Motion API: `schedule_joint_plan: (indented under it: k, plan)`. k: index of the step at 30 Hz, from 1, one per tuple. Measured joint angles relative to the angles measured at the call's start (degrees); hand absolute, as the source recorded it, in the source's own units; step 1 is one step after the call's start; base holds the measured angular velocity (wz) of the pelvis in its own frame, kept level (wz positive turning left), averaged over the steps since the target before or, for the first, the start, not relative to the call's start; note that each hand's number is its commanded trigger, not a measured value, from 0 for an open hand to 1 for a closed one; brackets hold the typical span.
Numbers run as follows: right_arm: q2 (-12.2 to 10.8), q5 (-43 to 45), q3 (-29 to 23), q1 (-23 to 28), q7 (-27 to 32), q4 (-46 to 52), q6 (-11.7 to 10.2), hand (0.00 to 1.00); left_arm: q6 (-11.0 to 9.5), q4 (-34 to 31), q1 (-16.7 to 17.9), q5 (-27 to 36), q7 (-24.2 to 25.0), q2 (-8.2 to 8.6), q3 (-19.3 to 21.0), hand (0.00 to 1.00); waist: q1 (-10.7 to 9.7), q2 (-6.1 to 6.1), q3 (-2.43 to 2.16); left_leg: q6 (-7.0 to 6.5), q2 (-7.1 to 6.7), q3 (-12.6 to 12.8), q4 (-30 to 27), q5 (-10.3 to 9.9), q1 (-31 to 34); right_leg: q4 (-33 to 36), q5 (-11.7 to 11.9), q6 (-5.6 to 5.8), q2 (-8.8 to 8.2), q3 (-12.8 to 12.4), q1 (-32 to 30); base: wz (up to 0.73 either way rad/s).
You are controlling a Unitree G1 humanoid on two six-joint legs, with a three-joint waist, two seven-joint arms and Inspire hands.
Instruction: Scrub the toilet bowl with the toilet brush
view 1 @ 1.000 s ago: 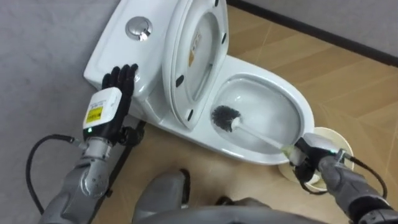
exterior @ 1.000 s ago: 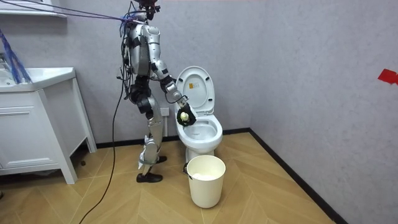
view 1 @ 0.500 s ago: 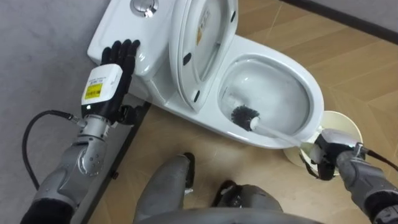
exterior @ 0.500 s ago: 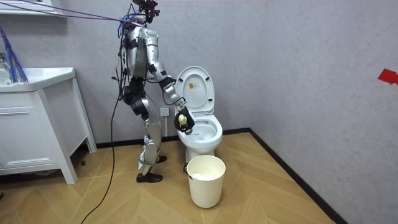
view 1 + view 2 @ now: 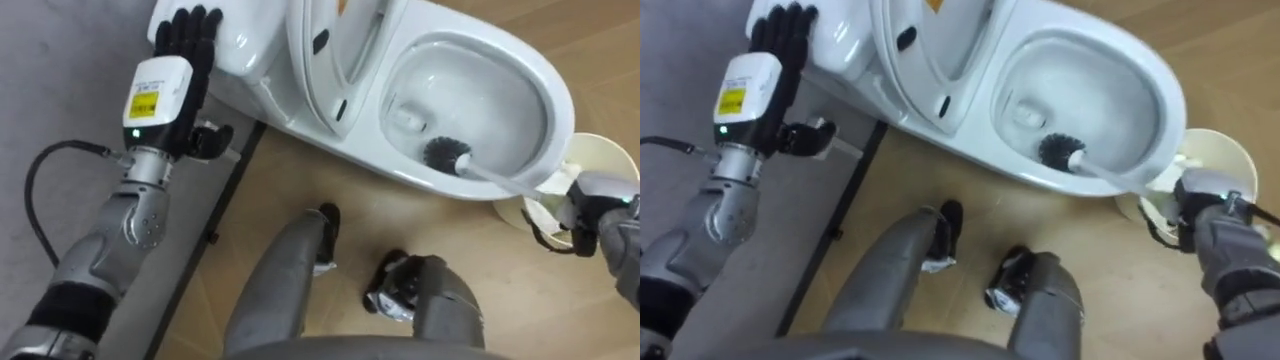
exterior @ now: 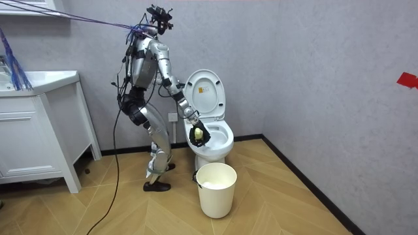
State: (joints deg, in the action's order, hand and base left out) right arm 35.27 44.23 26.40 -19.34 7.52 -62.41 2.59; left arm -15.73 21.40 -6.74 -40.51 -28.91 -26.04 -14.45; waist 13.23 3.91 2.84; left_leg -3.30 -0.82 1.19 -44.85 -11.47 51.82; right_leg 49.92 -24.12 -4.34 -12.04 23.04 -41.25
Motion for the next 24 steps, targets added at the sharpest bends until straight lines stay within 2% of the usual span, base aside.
schedule_joint_plan:
  k: [4,5,6,9,10,11,13,18,24]
  plan:
    - [-0.1,-2.0,1.8,-5.4,2.4,0.9,-0.6,1.0,1.0,0.2,-2.0,1.2,-1.6,-2.89,-1.1,0.0,1.5,0.24,0.01,-0.03,-0.85,-0.1,-2.3,0.0,4.7,4.1,-1.1,-0.51,-1.63,-0.2,-5.1,0.1]
    - [0.0,-2.4,1.7,-7.3,3.1,0.8,0.2,1.0,1.9,0.2,-2.2,1.5,-2.3,-3.69,-1.1,0.0,1.5,0.2,0.03,-0.11,-1.1,0.0,-2.9,0.1,6.1,5.3,-1.5,-0.47,-2.07,-0.4,-6.6,0.13]
    - [0.2,-3.4,1.7,-9.2,3.5,0.8,1.1,1.0,1.6,-0.1,-2.2,1.1,-3.3,-4.88,-1.5,0.0,1.7,-0.16,0.25,-0.2,-1.24,0.2,-3.4,0.1,7.2,6.3,-1.8,-0.51,-2.38,-0.7,-7.9,0.12]
    - [1.0,-3.9,1.4,-11.3,4.9,0.9,1.3,1.0,1.7,-0.1,-2.2,1.0,-5.9,-5.15,-1.5,0.0,0.9,-0.95,0.51,-0.27,-1.82,0.5,-4.6,0.1,8.7,8.5,-2.6,-0.67,-3.44,-1.1,-9.7,0.07]
    - [0.9,-3.9,1.3,-11.7,5.3,0.9,1.3,1.0,1.8,-0.1,-2.2,1.0,-6.5,-5.17,-1.4,0.0,0.9,-1.41,0.72,-0.27,-1.78,0.8,-4.6,0.1,8.8,8.8,-2.7,-0.74,-3.52,-1.5,-10.1,-0.05]
    - [0.8,-3.9,1.2,-12.4,6.1,1.0,1.3,1.0,2.4,-0.1,-2.2,1.1,-7.2,-5.16,-1.4,0.0,0.9,-2.1,0.73,-0.22,-1.52,1.3,-4.5,0.1,9.0,9.0,-2.7,-0.94,-3.5,-1.9,-10.8,-0.17]
    - [0.9,-3.8,1.2,-13.5,7.1,1.4,1.3,1.0,3.0,-0.1,-2.2,1.1,-8.1,-5.35,-1.3,0.0,0.7,-2.41,0.72,-0.18,-1.0,1.6,-4.6,0.2,9.4,8.9,-2.5,-1.26,-3.12,-2.1,-11.2,-0.15]
    - [1.4,-12.3,1.2,-15.4,10.0,1.5,0.3,1.0,3.8,-0.1,-2.1,1.4,-9.1,-8.21,-1.4,0.0,-0.4,-4.0,0.75,0.41,-0.64,1.7,-4.3,0.6,9.4,8.8,-2.1,-1.78,-2.6,-2.5,-11.8,-0.05]
    - [1.3,-15.4,1.2,-15.4,10.7,1.5,-0.8,1.0,5.7,-0.2,-2.1,1.0,-9.6,-8.46,-1.5,0.0,-1.6,-4.11,0.78,0.41,-0.85,1.7,-3.4,1.3,9.4,8.7,-2.0,-2.01,-2.85,-2.4,-11.9,0.04]
